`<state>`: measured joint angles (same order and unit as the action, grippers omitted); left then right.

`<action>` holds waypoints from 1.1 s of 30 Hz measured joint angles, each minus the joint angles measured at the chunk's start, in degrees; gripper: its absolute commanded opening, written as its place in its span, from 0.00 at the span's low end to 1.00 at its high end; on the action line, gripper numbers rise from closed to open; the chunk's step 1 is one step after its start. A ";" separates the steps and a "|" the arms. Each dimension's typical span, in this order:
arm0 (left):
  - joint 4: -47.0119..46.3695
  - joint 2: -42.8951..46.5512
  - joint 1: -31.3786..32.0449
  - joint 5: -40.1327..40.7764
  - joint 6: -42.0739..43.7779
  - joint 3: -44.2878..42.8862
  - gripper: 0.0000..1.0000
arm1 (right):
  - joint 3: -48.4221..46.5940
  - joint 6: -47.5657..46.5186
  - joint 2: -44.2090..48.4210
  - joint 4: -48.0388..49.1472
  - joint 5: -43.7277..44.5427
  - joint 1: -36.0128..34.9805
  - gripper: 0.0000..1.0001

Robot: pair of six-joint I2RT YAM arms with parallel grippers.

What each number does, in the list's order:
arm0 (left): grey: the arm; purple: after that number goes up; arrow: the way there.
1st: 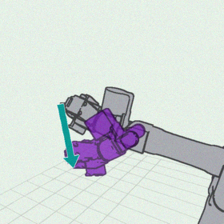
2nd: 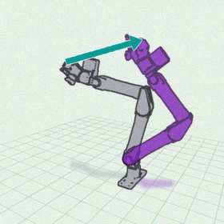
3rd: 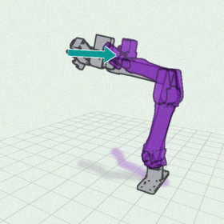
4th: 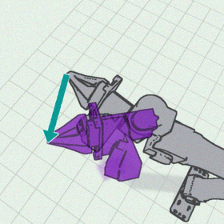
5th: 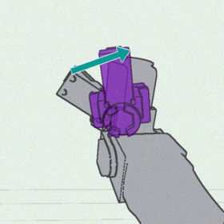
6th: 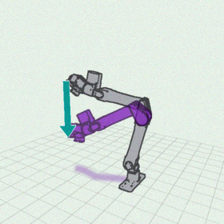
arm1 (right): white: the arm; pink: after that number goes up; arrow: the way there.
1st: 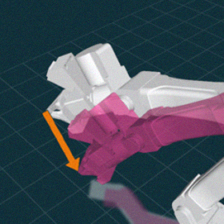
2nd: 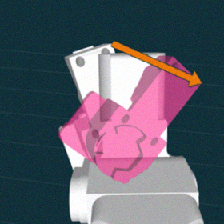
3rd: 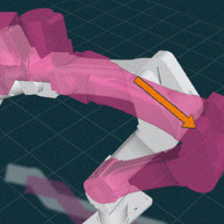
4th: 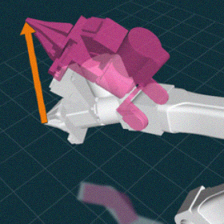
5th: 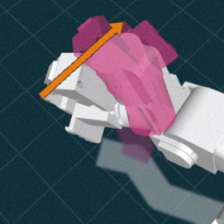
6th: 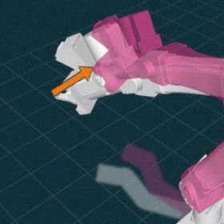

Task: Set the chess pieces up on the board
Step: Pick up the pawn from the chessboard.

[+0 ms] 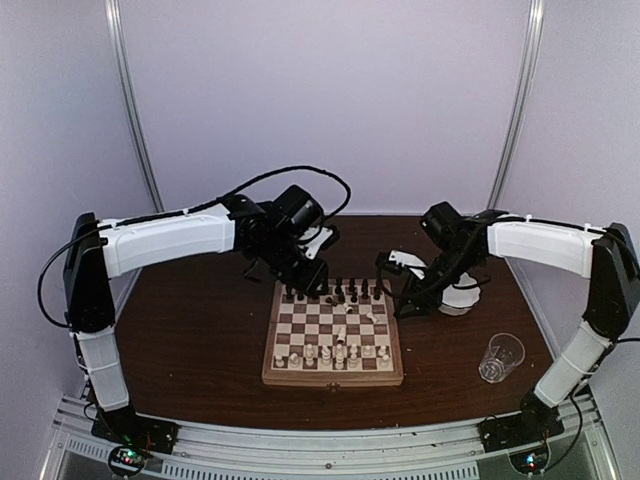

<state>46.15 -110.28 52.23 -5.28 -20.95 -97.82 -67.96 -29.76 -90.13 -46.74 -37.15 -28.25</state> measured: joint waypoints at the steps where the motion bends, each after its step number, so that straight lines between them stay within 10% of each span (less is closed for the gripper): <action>1: -1.18 1.05 -0.20 0.15 -0.94 1.99 0.36 | -0.61 0.15 -1.92 0.31 0.66 -1.20 0.50; 19: -11.67 14.86 -2.80 5.44 -8.37 17.90 0.39 | -6.45 6.01 -17.55 8.57 10.27 -7.85 0.47; 33: -15.76 14.86 -3.06 2.73 -10.03 19.74 0.40 | -6.01 7.04 -18.86 12.96 15.19 -9.62 0.12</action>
<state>30.39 -95.42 49.17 -2.55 -30.98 -78.08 -73.97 -22.72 -108.99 -33.78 -21.96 -37.87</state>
